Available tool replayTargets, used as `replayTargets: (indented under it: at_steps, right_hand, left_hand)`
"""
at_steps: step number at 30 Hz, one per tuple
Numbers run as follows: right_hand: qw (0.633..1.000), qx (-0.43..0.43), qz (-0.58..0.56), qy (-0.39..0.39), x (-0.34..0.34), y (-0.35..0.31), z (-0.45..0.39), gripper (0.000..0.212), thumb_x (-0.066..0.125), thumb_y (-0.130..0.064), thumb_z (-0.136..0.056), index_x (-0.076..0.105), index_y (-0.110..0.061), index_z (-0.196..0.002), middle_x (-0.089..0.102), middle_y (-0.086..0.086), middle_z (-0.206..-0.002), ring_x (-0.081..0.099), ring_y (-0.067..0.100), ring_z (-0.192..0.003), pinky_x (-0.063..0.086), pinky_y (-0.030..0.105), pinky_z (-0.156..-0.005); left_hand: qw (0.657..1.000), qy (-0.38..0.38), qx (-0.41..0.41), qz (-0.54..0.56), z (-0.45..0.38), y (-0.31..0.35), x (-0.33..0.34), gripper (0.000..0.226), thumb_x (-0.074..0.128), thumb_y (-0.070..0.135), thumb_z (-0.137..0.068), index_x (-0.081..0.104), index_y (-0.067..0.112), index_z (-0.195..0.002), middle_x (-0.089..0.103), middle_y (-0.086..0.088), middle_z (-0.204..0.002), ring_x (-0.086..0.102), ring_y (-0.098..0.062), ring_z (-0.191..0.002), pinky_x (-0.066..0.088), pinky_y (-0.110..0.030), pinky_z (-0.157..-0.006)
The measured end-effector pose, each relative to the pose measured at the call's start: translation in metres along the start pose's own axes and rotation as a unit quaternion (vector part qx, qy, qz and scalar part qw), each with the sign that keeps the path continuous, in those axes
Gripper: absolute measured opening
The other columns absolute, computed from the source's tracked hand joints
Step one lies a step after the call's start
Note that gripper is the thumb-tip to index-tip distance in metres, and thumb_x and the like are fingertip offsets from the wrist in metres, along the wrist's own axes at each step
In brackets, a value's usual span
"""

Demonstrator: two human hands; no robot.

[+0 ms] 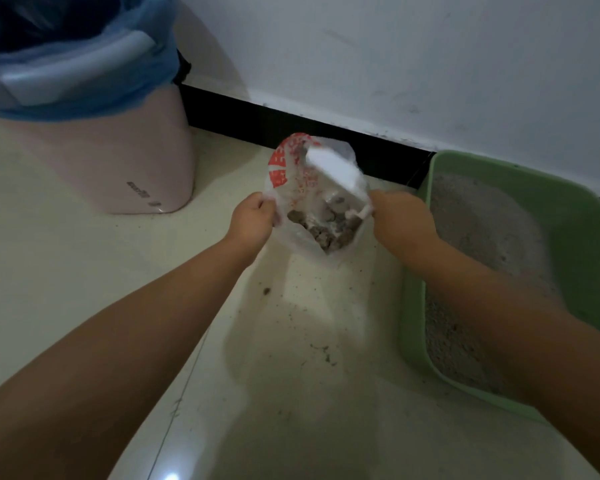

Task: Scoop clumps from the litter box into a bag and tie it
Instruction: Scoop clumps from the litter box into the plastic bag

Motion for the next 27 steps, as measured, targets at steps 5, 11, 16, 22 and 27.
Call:
replayTargets:
  at_steps: [5, 11, 16, 22, 27]
  right_hand:
    - [0.983, 0.06, -0.164, 0.048, -0.018, 0.025, 0.024, 0.02, 0.046, -0.009, -0.094, 0.063, -0.003, -0.102, 0.062, 0.014, -0.083, 0.056, 0.028, -0.079, 0.04, 0.031, -0.064]
    - [0.958, 0.126, -0.253, 0.037, -0.043, 0.065, 0.085, 0.032, 0.053, -0.024, -0.091, 0.058, 0.002, -0.109, 0.061, 0.017, -0.086, 0.057, 0.026, -0.074, 0.042, 0.024, -0.053]
    - [0.932, 0.202, -0.298, 0.039, -0.021, 0.102, 0.125, 0.029, 0.055, -0.015, -0.09, 0.055, 0.001, -0.115, 0.062, 0.021, -0.089, 0.06, 0.033, -0.081, 0.038, 0.027, -0.069]
    - [0.894, 0.301, -0.329, 0.032, 0.022, 0.13, 0.146, 0.024, 0.055, -0.009, -0.089, 0.057, 0.006, -0.107, 0.062, 0.031, -0.102, 0.06, 0.041, -0.093, 0.037, 0.028, -0.072]
    - [0.894, 0.319, -0.314, -0.009, 0.04, 0.144, 0.148, 0.024, 0.056, -0.007, -0.087, 0.059, 0.005, -0.108, 0.063, 0.026, -0.1, 0.052, 0.021, -0.082, 0.039, 0.03, -0.073]
  left_hand:
    - [1.0, -0.006, 0.009, -0.014, 0.013, -0.003, 0.0, 0.024, 0.043, 0.015, -0.096, 0.043, 0.02, -0.072, 0.05, 0.002, -0.075, 0.048, -0.014, -0.073, 0.041, -0.024, -0.065]
    - [0.97, -0.036, 0.019, -0.24, 0.031, -0.037, 0.003, 0.028, 0.052, 0.007, -0.088, 0.054, 0.001, -0.115, 0.055, -0.011, -0.098, 0.054, -0.028, -0.094, 0.038, -0.028, -0.076]
    - [0.893, -0.099, 0.018, -0.438, 0.038, -0.07, 0.011, 0.036, 0.052, 0.013, -0.09, 0.054, 0.005, -0.124, 0.054, -0.018, -0.124, 0.05, -0.032, -0.114, 0.041, -0.034, -0.091]
    - [0.797, -0.129, 0.089, -0.583, 0.043, -0.09, 0.018, 0.034, 0.036, 0.012, -0.097, 0.058, 0.01, -0.124, 0.052, -0.016, -0.12, 0.051, -0.031, -0.111, 0.043, -0.034, -0.09]
    - [0.78, -0.147, 0.173, -0.584, 0.052, -0.068, 0.042, 0.03, 0.04, 0.007, -0.095, 0.061, 0.007, -0.117, 0.057, -0.015, -0.114, 0.055, -0.03, -0.104, 0.045, -0.033, -0.081]
Point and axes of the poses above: each hand's wrist, its own z-axis away from the middle knuckle, its own x-axis out of the palm, y = z × x, the point moved 3 cm from there along -z, towards the middle knuckle
